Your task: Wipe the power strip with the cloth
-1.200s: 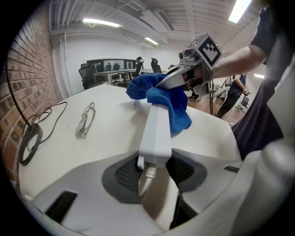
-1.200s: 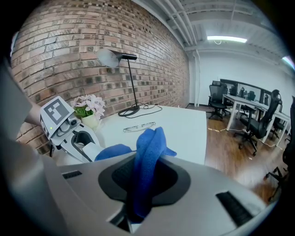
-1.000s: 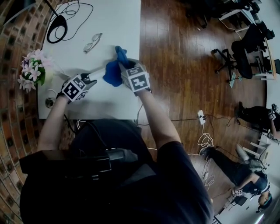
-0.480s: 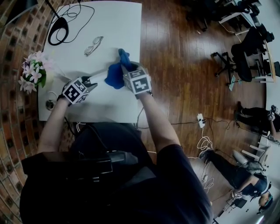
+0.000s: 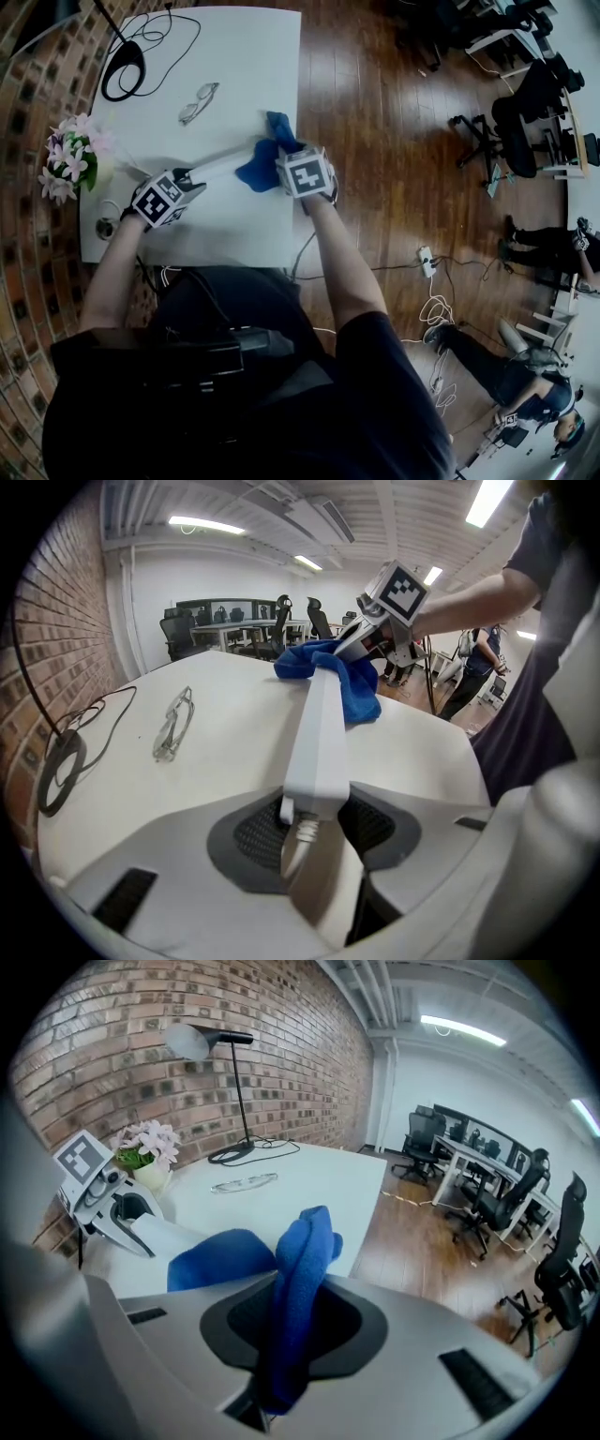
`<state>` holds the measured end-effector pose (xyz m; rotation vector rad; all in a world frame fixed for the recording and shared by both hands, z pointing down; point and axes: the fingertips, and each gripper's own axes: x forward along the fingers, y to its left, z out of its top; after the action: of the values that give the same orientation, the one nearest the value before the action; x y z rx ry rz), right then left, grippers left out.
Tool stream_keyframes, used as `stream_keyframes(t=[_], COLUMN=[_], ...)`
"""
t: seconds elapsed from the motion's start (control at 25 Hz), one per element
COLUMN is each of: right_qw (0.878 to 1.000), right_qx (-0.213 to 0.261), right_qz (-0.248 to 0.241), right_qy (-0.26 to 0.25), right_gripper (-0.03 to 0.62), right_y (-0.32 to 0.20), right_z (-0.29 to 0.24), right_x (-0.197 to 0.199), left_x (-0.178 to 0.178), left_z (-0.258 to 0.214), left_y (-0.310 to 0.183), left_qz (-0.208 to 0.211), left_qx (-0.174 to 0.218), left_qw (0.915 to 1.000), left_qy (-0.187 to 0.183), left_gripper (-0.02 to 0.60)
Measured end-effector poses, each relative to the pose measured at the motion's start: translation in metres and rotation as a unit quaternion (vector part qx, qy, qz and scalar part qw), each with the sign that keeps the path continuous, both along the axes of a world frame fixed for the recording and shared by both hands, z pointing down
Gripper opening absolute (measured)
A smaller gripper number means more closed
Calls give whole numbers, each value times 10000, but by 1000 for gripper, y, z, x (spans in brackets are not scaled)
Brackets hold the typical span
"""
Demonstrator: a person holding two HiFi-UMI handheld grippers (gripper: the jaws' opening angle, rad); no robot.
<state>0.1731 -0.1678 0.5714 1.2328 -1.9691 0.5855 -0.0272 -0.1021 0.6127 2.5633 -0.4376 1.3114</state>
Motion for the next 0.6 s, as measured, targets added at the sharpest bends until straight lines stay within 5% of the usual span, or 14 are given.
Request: stream_keyframes(t=[0.36,0.6], right_qw=[9965,9910], right_qx=[285,418], right_qz=[103,-394], right_qy=[-785,-1206], right_gripper=[61,63], right_y=[6,5], right_z=[-32,-51], right_x=[-12,-52], left_x=[7,3], left_z=[-11,-3], left_y=[8,7], left_qz=[203,313], left_qx=[187,410], left_qw=[9995,9981], left_qy=[-151,-332], left_gripper=[176,175])
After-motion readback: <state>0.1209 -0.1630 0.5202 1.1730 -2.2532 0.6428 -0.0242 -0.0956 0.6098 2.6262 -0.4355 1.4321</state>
